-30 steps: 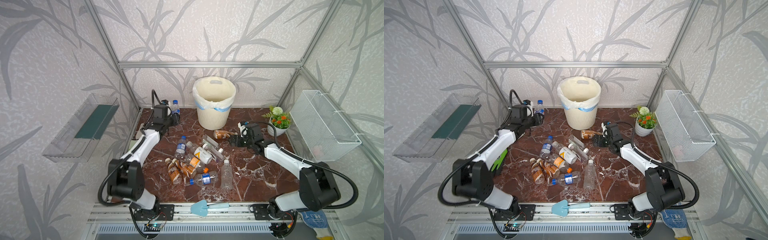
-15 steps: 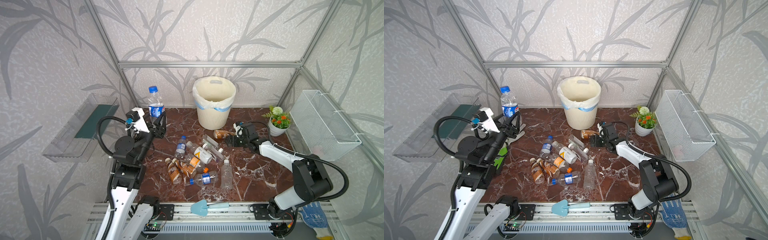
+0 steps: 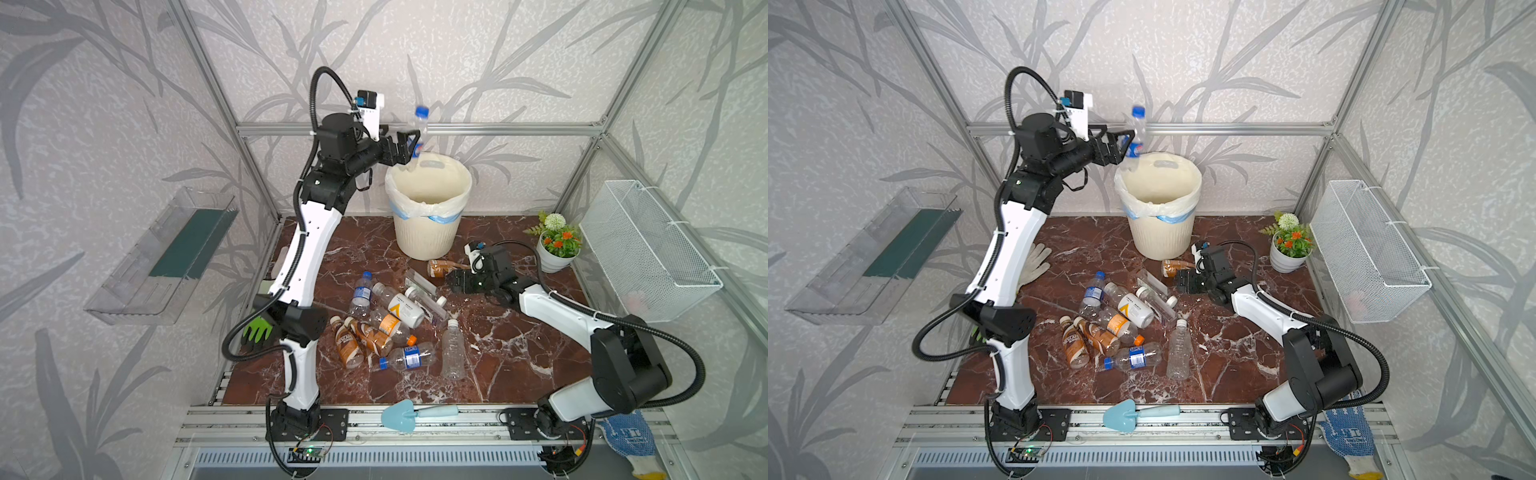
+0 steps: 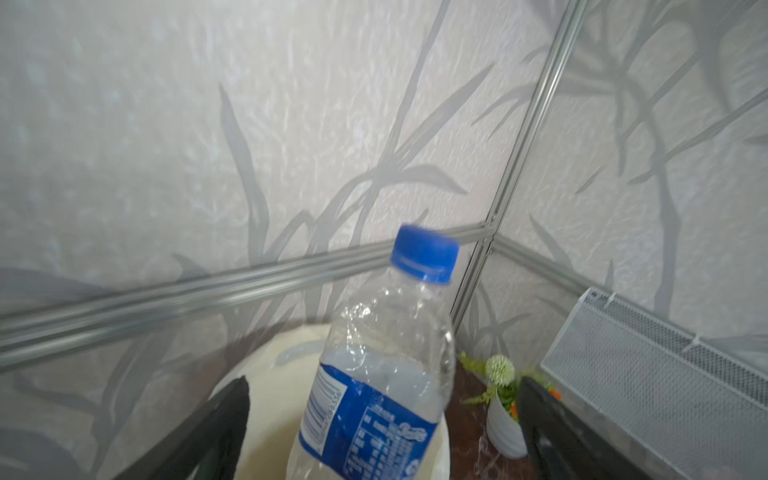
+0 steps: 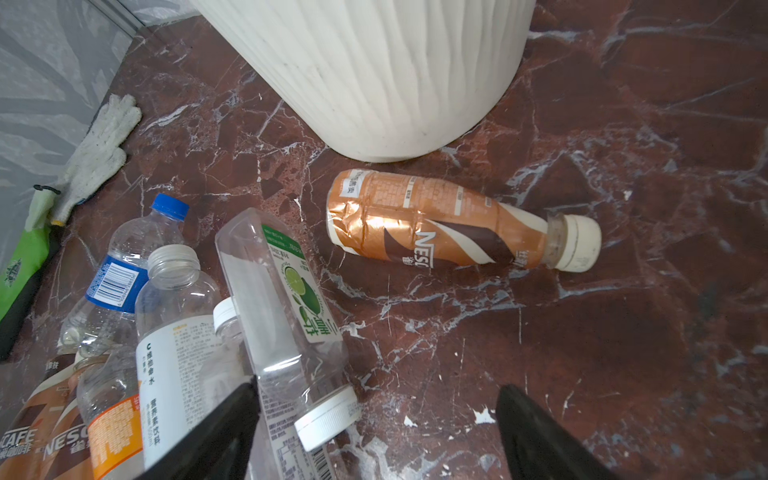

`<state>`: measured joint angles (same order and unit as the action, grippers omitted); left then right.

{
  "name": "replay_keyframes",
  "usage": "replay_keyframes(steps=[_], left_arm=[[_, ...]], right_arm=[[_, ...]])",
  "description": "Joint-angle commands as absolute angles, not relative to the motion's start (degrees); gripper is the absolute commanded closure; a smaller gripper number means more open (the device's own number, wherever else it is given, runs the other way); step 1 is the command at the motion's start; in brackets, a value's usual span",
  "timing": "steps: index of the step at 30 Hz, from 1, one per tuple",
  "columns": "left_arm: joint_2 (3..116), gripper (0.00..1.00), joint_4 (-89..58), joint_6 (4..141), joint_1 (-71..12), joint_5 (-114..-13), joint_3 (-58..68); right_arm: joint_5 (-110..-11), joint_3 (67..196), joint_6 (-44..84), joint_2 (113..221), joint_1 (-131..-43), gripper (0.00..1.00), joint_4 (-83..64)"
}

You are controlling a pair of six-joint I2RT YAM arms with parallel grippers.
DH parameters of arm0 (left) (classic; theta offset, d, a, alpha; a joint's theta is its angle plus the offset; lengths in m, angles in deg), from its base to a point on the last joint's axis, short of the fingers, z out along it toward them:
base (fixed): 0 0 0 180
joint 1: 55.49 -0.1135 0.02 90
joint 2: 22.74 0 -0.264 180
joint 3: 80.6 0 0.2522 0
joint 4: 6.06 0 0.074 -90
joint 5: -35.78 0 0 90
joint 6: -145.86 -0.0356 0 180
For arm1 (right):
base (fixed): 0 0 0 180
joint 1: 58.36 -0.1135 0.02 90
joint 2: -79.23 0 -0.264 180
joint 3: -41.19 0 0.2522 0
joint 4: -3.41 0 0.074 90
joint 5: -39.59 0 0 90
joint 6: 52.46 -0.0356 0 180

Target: Throw the plastic bottles in the bin

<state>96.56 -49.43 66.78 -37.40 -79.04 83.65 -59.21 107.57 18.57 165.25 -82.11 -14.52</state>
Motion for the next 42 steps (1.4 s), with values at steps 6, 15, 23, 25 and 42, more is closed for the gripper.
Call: replay_keyframes(steps=[6,15,23,25,42], left_arm=[[82.1,0.01,-63.1,60.3,-38.5,-68.9,75.5],[47.7,0.01,-42.4,60.1,-43.7,-52.8,21.8],[33.9,0.01,-31.3,60.1,-48.4,-50.2,-7.1],[33.2,0.01,-30.1,60.5,-48.4,-52.6,-9.5],[36.8,0.03,-34.0,61.1,-49.1,-56.7,-8.1]], right_arm=[[-56.9,107.6,22.1,163.4,-82.4,0.09,-17.0],[-53.0,120.8,46.6,171.2,-82.6,0.06,-33.7],[-48.6,122.1,67.5,179.1,-83.9,0.07,-29.2],[-47.4,122.2,71.0,181.1,-84.5,0.07,-26.3],[-46.9,127.4,79.5,194.8,-84.9,0.17,-13.5]])
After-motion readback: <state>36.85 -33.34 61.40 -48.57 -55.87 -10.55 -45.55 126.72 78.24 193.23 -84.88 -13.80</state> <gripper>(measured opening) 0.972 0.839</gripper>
